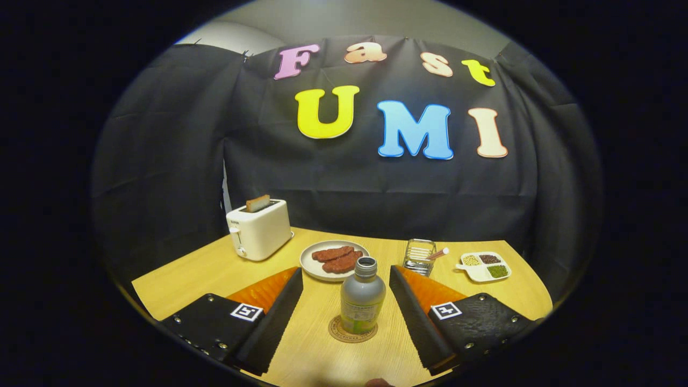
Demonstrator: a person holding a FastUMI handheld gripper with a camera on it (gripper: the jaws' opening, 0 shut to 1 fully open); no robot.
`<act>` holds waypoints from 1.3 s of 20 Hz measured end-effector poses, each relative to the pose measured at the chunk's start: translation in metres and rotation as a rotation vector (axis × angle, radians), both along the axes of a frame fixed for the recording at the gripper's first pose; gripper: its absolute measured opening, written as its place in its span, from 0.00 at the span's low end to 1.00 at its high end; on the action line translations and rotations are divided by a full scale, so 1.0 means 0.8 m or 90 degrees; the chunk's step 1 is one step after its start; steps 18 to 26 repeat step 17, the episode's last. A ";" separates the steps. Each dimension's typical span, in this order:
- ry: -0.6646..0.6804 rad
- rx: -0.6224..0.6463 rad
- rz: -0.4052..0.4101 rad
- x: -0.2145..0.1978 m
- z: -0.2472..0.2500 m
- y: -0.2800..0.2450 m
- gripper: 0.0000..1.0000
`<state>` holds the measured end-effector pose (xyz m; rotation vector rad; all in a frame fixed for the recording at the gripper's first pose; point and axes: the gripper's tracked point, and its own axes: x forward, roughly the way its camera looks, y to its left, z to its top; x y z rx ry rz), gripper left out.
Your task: Take the bottle from table, then pour the juice into the cup, finally place the bottle on the coaster
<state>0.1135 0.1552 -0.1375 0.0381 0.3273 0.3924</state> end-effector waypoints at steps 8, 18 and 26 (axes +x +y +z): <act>-0.086 -0.015 -0.036 -0.066 0.078 -0.025 0.98; -0.111 0.005 -0.074 -0.128 0.108 -0.033 0.98; -0.111 0.005 -0.074 -0.128 0.108 -0.033 0.98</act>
